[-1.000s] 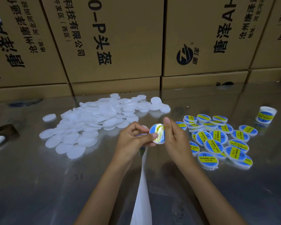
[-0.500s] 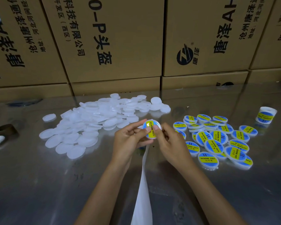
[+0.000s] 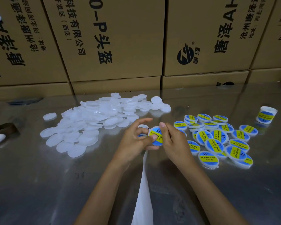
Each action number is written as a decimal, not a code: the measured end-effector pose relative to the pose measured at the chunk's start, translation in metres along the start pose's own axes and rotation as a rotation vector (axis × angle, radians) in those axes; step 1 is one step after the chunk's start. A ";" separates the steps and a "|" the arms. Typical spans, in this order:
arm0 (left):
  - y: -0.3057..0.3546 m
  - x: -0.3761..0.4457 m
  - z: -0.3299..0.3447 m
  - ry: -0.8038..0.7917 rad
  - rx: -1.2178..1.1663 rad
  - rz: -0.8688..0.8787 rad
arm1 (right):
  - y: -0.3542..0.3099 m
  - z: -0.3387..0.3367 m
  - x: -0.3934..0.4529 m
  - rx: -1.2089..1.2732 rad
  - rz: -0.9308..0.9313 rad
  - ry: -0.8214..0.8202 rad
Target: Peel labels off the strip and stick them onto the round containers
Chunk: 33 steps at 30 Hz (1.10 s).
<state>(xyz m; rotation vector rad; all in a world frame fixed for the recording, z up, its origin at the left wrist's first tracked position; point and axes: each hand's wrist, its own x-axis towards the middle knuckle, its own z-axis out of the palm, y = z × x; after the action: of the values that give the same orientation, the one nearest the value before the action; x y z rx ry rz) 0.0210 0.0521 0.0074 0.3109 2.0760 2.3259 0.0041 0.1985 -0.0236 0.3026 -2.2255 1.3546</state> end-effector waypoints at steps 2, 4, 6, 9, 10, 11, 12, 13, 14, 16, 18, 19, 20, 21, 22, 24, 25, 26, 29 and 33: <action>0.000 0.000 -0.001 0.004 0.027 0.020 | -0.001 0.001 0.001 0.095 0.033 -0.014; 0.001 0.000 -0.002 0.094 0.015 0.033 | -0.002 0.000 0.002 0.193 0.078 -0.037; 0.001 0.001 -0.003 0.176 -0.012 0.036 | -0.002 0.000 0.001 0.216 0.094 -0.118; 0.001 0.001 -0.003 0.227 -0.063 0.046 | -0.005 0.000 -0.002 0.216 0.078 -0.221; 0.001 0.001 -0.003 0.232 -0.077 0.049 | -0.006 0.000 -0.002 0.242 0.071 -0.223; 0.001 0.001 -0.003 0.234 -0.093 0.048 | -0.007 -0.001 -0.001 0.260 0.058 -0.210; 0.000 0.001 -0.003 0.233 -0.104 0.044 | -0.008 -0.002 -0.001 0.259 0.046 -0.194; 0.000 0.001 -0.002 0.235 -0.107 0.042 | -0.008 -0.004 0.000 0.247 0.042 -0.184; 0.000 0.001 -0.002 0.237 -0.103 0.040 | -0.007 -0.005 0.000 0.233 0.046 -0.181; 0.001 0.001 -0.004 0.239 -0.089 0.037 | -0.007 -0.005 0.000 0.190 0.053 -0.170; 0.001 0.002 -0.005 0.219 -0.065 0.039 | -0.007 -0.004 0.000 0.136 0.048 -0.133; 0.001 0.002 -0.005 0.195 -0.057 0.036 | -0.006 -0.004 0.000 0.113 0.047 -0.108; 0.001 0.002 -0.005 0.165 -0.058 0.032 | -0.006 -0.005 0.001 0.098 0.043 -0.083; 0.000 0.002 -0.005 0.129 -0.064 0.025 | -0.005 -0.006 0.002 0.093 0.039 -0.058; 0.000 0.002 -0.005 0.089 -0.066 0.016 | -0.006 -0.007 0.002 0.096 0.034 -0.033; -0.001 0.002 -0.004 -0.015 -0.049 -0.012 | -0.007 -0.009 0.003 0.096 0.045 0.008; -0.001 0.002 -0.004 -0.068 -0.028 -0.020 | -0.008 -0.010 0.003 0.092 0.046 0.013; -0.002 0.002 -0.004 -0.106 -0.004 -0.018 | -0.009 -0.010 0.003 0.094 0.042 0.002; 0.000 0.002 -0.006 -0.079 0.041 -0.003 | -0.012 -0.009 0.003 0.164 0.085 -0.036; 0.000 0.002 -0.004 0.101 0.035 0.023 | -0.016 -0.008 0.003 0.303 0.176 -0.105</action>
<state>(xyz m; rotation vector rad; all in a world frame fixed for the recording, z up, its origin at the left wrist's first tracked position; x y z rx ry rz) 0.0179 0.0482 0.0073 0.2233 2.1712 2.3673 0.0112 0.1981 -0.0074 0.2954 -2.1689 1.8133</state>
